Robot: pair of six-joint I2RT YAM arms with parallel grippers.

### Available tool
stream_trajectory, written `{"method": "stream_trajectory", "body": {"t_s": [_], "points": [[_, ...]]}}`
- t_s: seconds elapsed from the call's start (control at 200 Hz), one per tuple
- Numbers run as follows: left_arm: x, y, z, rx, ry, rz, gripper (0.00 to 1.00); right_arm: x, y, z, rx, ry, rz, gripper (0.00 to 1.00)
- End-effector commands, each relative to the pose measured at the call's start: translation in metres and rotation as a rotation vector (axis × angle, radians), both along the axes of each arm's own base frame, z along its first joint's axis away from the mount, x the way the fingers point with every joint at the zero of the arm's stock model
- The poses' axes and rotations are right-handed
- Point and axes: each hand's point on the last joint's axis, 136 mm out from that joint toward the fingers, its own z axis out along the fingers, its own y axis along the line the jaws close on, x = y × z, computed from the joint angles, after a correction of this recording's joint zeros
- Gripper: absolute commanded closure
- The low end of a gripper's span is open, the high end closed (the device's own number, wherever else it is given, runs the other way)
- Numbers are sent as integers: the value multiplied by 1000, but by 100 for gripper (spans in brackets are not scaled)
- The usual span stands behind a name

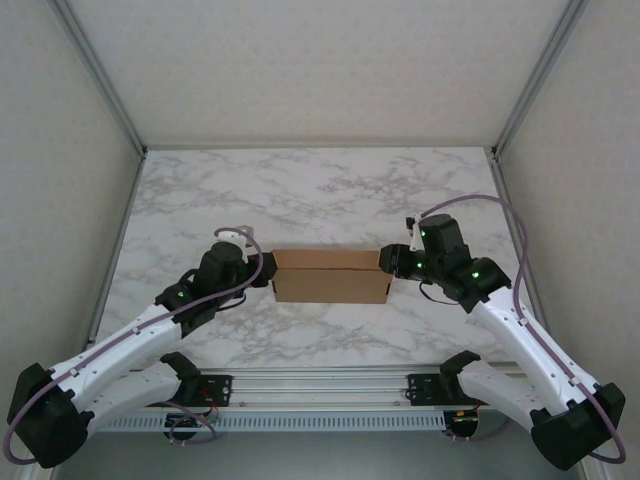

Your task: Fold the paper box

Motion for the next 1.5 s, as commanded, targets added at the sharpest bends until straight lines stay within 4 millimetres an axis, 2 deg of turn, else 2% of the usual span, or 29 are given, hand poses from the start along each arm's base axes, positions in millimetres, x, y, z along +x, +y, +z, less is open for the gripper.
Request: {"method": "stream_trajectory", "body": {"t_s": [0.0, 0.075, 0.27, 0.391, 0.581, 0.661, 0.846, 0.986, 1.091, 1.177, 1.327, 1.497], "points": [[-5, 14, -16, 91, 54, 24, 73, 4, -17, 2, -66, -4, -52, 62], [-4, 13, -15, 91, 54, 21, 73, 7, -23, -9, -77, 35, -75, 61], [-3, 12, -20, 102, 59, 18, 73, 12, -11, -28, -29, 101, -43, 60], [-4, 11, -24, 102, 70, 9, 73, 8, -7, -45, -15, 149, -37, 66], [-5, 10, -31, 93, 80, 6, 74, -8, -6, -81, 3, 259, -49, 83], [-6, 9, -32, 88, 84, 4, 74, -13, -8, -90, -3, 283, -53, 86], [-1, 23, -4, 118, 28, 48, 73, -14, -16, -89, -41, 267, -72, 86], [4, 35, 24, 156, -11, 81, 73, -14, -16, -85, -32, 255, -73, 86], [4, 37, 37, 140, -33, 88, 72, -15, -15, -82, -21, 247, -73, 86], [1, 29, 35, 93, -22, 50, 69, -16, -16, -82, -15, 243, -76, 86], [-7, 0, 22, -27, 25, -62, 55, -19, -15, -85, -16, 244, -73, 86], [-9, -9, 1, -66, 63, -86, 56, -20, -17, -86, -19, 242, -75, 86]]}}
